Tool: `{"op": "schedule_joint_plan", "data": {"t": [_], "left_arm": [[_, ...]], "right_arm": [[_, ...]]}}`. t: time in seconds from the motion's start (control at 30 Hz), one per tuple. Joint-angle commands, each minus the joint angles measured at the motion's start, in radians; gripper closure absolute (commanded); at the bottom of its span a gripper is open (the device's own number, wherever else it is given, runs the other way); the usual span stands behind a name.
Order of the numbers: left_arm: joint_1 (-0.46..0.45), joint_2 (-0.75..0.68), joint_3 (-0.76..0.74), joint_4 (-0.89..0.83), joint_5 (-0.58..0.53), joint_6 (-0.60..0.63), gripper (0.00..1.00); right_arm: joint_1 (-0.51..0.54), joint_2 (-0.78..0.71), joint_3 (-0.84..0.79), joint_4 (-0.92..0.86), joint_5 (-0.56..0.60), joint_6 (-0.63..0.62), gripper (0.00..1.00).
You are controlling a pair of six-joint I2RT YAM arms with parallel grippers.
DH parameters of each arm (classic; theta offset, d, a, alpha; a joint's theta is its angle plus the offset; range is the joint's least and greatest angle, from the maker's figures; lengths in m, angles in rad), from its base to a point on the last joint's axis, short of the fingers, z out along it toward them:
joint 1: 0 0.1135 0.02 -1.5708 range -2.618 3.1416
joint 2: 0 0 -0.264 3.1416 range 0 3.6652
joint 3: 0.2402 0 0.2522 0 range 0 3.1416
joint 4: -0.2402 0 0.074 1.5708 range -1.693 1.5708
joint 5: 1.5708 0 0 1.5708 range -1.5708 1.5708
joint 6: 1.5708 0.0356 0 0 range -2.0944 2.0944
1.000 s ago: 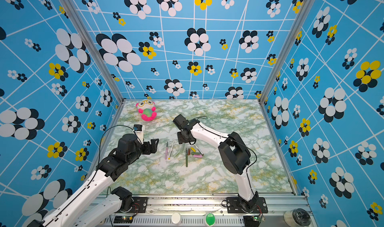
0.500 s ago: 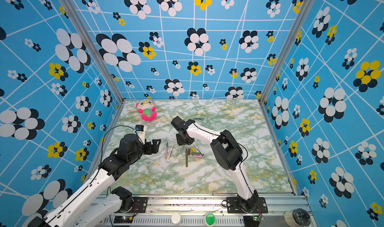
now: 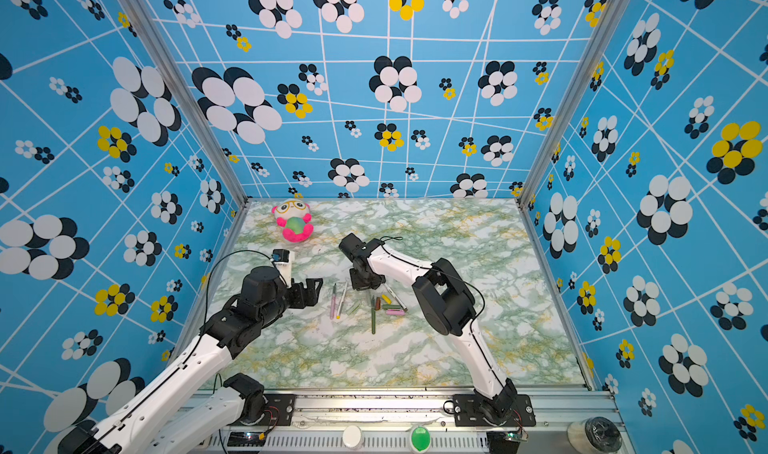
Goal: Insert the pens into the pen caps
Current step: 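Grasp the green fountain pen with the right gripper and lift it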
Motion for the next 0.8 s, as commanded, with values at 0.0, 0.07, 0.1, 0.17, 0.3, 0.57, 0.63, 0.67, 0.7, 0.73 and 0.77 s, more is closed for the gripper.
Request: {"op": "schedule_joint_plan", "data": {"t": [0.0,0.07,0.1,0.17,0.3,0.57,0.63,0.67,0.7,0.73,0.77], "left_arm": [[0.01,0.014,0.02,0.032,0.016,-0.002,0.06],[0.01,0.019,0.02,0.043,0.018,-0.004,0.06],[0.01,0.02,0.016,0.05,0.019,-0.007,0.06],[0.009,0.023,0.013,0.063,0.023,-0.012,0.05],[0.01,0.035,0.017,0.072,0.045,-0.018,0.05],[0.05,0.066,0.062,0.07,0.246,-0.021,0.04],[0.069,0.067,0.074,0.077,0.34,-0.021,0.04],[0.079,0.068,0.08,0.082,0.395,-0.02,0.04],[0.087,0.07,0.085,0.089,0.442,-0.019,0.04],[0.096,0.073,0.092,0.096,0.499,-0.02,0.04],[0.103,0.079,0.098,0.106,0.558,-0.021,0.04]], "right_arm": [[0.004,0.047,0.015,-0.035,-0.006,-0.003,0.85],[0.003,0.056,0.022,-0.038,-0.003,-0.003,0.89],[0.003,0.062,0.028,-0.042,-0.002,-0.005,0.9],[0.002,0.071,0.038,-0.047,0.0,-0.005,0.91],[-0.002,0.066,0.046,-0.034,0.002,0.002,0.93],[-0.04,-0.09,0.003,0.086,-0.062,-0.005,0.94],[-0.057,-0.156,-0.018,0.125,-0.093,-0.01,0.93],[-0.067,-0.183,-0.029,0.145,-0.113,-0.013,0.93],[-0.075,-0.206,-0.038,0.16,-0.137,-0.014,0.93],[-0.085,-0.229,-0.048,0.179,-0.163,-0.016,0.93],[-0.095,-0.252,-0.057,0.201,-0.191,-0.017,0.93]]}}
